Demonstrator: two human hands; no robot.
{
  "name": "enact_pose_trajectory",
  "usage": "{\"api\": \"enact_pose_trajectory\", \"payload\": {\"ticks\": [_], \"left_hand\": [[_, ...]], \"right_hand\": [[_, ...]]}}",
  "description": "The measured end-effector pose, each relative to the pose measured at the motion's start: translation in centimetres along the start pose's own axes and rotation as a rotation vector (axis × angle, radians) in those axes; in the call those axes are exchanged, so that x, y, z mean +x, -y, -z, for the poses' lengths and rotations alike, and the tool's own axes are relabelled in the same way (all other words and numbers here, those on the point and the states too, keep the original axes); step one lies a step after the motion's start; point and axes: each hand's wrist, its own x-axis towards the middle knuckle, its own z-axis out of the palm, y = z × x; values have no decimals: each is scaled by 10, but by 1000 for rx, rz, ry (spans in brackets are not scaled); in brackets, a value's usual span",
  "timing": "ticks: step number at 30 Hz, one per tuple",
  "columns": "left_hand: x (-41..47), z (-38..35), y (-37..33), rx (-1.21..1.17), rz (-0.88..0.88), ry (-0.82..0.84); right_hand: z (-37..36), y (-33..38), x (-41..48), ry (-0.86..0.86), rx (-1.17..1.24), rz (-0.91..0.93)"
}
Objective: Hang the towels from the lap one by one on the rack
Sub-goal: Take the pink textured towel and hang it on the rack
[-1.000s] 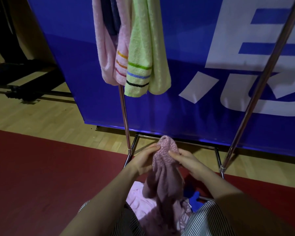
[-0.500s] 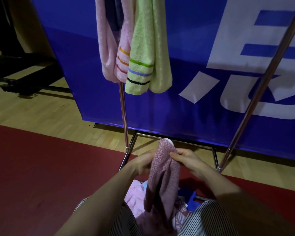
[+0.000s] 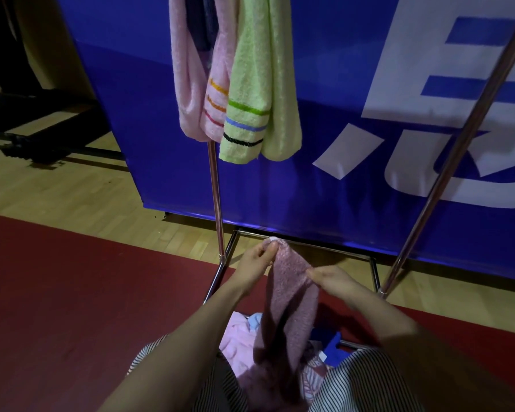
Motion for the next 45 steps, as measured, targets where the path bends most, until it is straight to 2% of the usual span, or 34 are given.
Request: {"api": "enact_pose_trajectory", "payload": {"ticks": [3,5,7,10,13,17,21,25,29,32,37,41,45], "left_hand": [[-3,-1,0,281,-137,-13],[-4,-7,4,425,-193,69],[-7,-10,4,503,-228,103],[-10,-10,0,600,-302,126],[-13,-8,-2,763,-319,209],[-15,-7,-4,907,-274,241],[-11,-8,-2,886,-136,333],[-7,3,5,857,55,471],[-14,20,12,884,233,576],[-18,34,13,908,254,504],[-30,62,14,1183,254,294],[-42,83,-9,1166,117,88],[-53,94,-42,1238,-4,-9]], "right_hand": [[1,3,-4,165,20,9],[-5,15,-6,171,149,66],[-13,25,-2,130,177,117],[-21,29,6,70,-73,198],[-21,23,13,67,-203,118],[-23,19,13,23,-311,32],[-23,22,8,-2,-342,-20],[-20,24,1,-96,-399,49],[-10,21,-7,-281,-230,127],[5,19,-15,-394,-192,154],[27,16,-35,-462,-227,144],[31,25,-47,-508,-252,130],[37,44,-60,-582,-247,98]]}}
